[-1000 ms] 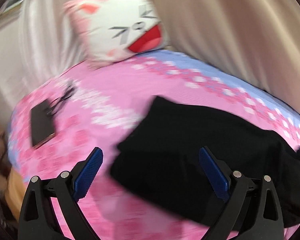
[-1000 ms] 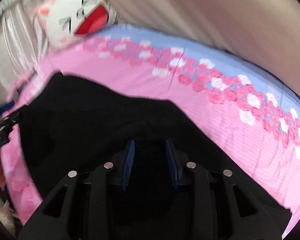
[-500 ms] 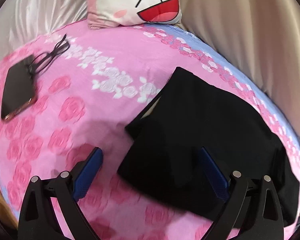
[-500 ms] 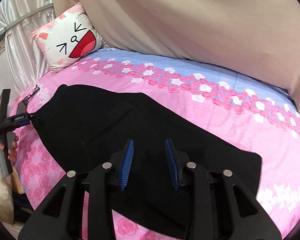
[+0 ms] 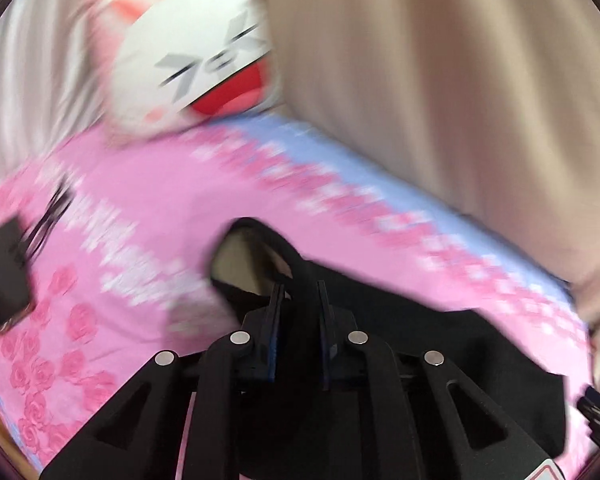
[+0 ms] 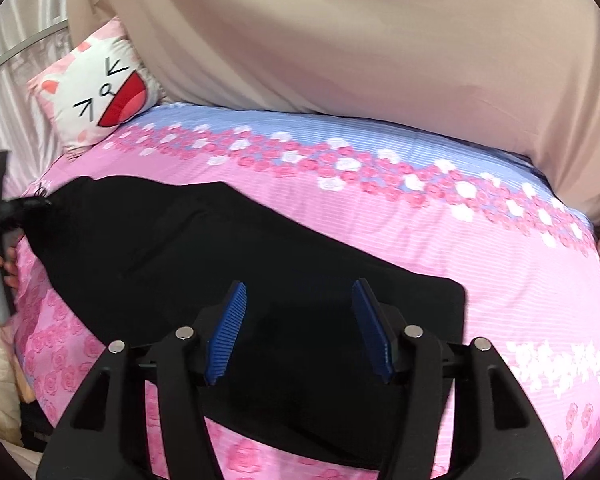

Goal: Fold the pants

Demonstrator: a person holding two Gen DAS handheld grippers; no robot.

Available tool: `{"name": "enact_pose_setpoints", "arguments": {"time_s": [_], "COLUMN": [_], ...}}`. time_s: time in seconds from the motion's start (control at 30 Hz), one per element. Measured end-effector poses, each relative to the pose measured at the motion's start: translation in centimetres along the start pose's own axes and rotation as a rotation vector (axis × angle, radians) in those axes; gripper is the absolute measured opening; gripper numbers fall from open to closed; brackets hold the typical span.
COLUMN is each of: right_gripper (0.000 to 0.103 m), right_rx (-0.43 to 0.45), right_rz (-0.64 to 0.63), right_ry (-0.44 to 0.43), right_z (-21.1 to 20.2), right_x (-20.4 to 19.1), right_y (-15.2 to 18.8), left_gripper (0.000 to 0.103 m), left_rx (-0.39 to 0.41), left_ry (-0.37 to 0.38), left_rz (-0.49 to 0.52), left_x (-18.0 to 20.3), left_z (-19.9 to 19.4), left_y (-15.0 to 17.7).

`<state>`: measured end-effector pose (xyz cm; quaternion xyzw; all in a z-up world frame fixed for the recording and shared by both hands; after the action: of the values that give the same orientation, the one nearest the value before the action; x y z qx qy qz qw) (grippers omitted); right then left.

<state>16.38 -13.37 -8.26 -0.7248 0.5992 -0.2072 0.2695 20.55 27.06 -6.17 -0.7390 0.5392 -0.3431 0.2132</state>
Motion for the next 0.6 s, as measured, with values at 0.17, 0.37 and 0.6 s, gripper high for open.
{"name": "enact_pose_setpoints", "arguments": {"time_s": [0.17, 0.37, 0.6], "right_gripper": [0.056, 0.056, 0.057], "right_rx": [0.024, 0.063, 0.101], "right_rz": [0.067, 0.143, 0.216], "right_ry": [0.034, 0.07, 0.104], "right_z": [-1.1, -3.4, -6.4], "right_x": [3.7, 8.7, 14.7], "right_y": [0.7, 2.4, 4.7], "left_gripper": [0.012, 0.012, 0.012], "left_rx": [0.075, 0.001, -0.172], "left_ry": [0.168, 0.32, 0.327], "left_rz": [0.214, 0.427, 0.573], "left_x": [12.9, 26.7, 35.9], "left_z": [-5.0, -5.0, -0.9], "left_y": [0.9, 7.2, 16.9]}}
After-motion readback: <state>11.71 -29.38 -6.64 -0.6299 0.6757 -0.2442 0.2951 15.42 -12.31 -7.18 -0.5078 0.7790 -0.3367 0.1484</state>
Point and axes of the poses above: each gripper's, at about its wrist camera, not at the fingertips, and z roughly the way its jaws point, x to its right, y to its underside, the point moved 8 cm from there along z, roughly the way its jaws point, and after that the axes turned 4 degrees about -x, right-handed, at the moved point
